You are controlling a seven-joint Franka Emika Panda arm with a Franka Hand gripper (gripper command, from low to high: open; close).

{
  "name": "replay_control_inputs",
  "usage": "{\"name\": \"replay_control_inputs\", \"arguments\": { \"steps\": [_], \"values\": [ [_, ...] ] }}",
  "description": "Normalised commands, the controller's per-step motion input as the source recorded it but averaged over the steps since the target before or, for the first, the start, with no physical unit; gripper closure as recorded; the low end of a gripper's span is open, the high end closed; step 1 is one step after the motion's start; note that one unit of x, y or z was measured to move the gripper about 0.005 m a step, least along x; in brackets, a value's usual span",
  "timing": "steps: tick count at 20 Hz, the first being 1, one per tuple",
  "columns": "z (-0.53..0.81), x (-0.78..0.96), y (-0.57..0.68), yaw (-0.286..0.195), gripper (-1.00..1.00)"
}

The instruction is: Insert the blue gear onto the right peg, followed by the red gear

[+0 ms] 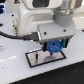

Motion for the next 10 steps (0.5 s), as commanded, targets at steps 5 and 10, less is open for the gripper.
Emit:
{"name": "replay_control_inputs", "arguments": {
  "steps": [5,10],
  "values": [
    [-0.08,0.13,-0.04,0.000,1.00],
    [-0.20,0.10,-0.05,0.000,1.00]
  ]
}}
